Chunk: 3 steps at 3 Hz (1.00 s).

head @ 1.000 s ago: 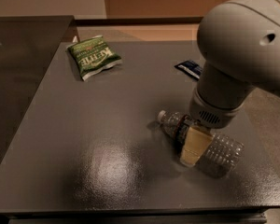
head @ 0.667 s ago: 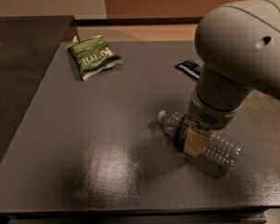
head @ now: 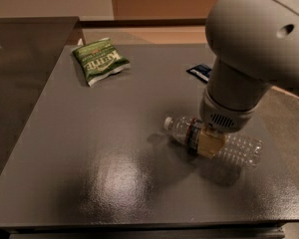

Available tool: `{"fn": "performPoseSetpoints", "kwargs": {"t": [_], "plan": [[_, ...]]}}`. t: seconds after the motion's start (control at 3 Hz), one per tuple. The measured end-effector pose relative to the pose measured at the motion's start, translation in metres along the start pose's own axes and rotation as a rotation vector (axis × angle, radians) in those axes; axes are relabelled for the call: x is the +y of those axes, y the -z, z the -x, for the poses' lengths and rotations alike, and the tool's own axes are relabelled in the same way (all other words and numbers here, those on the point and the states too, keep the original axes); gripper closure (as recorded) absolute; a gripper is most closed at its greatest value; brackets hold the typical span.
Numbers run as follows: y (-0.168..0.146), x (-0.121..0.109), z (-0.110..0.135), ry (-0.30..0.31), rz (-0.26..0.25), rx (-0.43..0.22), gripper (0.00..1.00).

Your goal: Pick water bottle

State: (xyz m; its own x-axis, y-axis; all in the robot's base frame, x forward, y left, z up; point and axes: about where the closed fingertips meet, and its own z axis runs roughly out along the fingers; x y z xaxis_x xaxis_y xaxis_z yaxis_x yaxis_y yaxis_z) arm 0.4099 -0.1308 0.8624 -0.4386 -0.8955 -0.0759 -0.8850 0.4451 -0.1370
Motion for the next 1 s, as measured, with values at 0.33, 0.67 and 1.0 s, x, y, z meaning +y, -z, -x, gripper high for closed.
{"fn": "performPoseSetpoints", "kwargs": {"t": [0.33,0.67,1.0], "plan": [[0.029,-0.006,0.012,0.047,-0.016,-0.022,1.0],[0.052,-0.012,0.024,0.096,-0.019,-0.029,1.0],[0.072,-0.016,0.036,0.145,-0.024,-0.042,1.0]]}}
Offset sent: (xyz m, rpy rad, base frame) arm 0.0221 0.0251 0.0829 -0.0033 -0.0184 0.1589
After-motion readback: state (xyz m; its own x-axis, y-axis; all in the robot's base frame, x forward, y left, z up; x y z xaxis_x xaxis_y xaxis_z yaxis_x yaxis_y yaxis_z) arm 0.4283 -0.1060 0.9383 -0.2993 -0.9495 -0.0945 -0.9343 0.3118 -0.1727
